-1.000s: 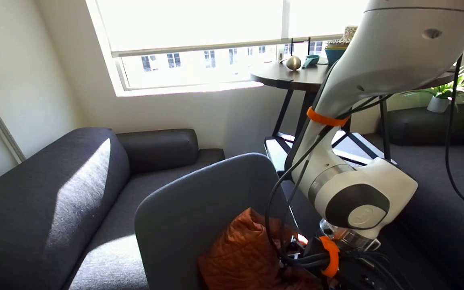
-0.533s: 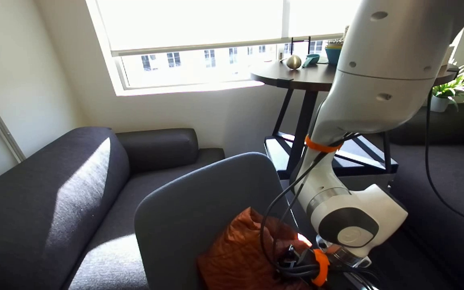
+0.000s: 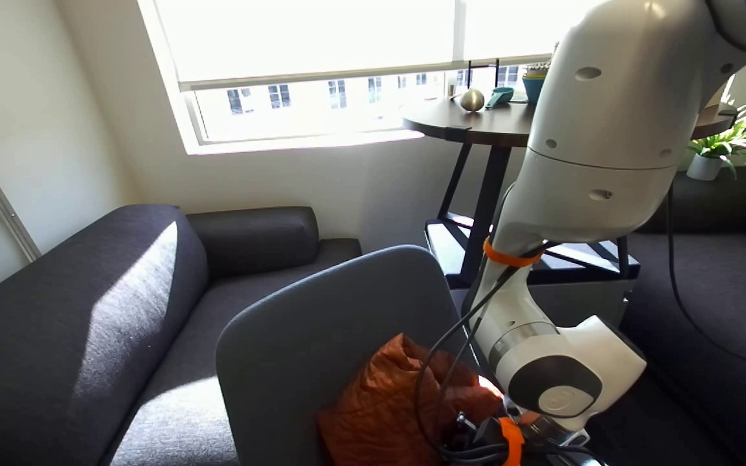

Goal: Hang the towel over the chair

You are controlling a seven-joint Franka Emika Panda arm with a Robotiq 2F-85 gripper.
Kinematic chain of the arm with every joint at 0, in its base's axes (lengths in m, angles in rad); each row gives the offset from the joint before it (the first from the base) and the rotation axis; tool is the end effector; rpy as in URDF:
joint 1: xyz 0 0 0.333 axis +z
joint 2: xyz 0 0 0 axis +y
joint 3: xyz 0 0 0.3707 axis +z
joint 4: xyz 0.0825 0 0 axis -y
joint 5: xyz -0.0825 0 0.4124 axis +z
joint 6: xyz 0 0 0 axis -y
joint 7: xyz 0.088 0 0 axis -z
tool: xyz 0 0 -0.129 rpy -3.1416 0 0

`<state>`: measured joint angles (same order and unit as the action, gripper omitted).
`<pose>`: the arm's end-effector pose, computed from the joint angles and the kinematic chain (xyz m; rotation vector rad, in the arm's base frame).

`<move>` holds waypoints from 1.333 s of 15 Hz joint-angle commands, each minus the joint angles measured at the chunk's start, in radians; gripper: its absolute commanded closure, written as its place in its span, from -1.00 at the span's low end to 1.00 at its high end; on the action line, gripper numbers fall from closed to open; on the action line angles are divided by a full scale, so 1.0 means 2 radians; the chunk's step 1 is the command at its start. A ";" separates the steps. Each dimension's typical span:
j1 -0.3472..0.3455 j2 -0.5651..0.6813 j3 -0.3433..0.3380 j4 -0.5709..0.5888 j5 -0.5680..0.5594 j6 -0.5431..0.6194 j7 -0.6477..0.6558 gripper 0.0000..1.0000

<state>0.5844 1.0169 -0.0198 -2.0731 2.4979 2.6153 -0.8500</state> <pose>0.3951 0.2386 -0.1056 -2.2290 1.3082 0.0786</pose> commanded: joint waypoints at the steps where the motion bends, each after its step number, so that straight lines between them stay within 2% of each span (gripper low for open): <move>1: 0.015 0.007 -0.013 0.012 0.017 -0.004 0.006 0.15; 7: 0.016 0.016 -0.016 0.022 0.016 0.000 0.010 1.00; 12: 0.017 0.002 -0.017 0.010 0.013 -0.003 0.007 0.99; 14: 0.011 -0.035 -0.009 -0.026 -0.004 -0.031 0.001 0.99; 16: 0.013 -0.088 -0.010 -0.071 0.010 -0.074 -0.037 0.99; 19: 0.012 -0.168 -0.011 -0.126 0.028 -0.107 -0.101 0.99; 20: -0.003 -0.194 -0.013 -0.137 0.004 -0.113 -0.105 0.99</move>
<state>0.5971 0.8252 -0.0350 -2.2048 2.5079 2.4444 -0.9739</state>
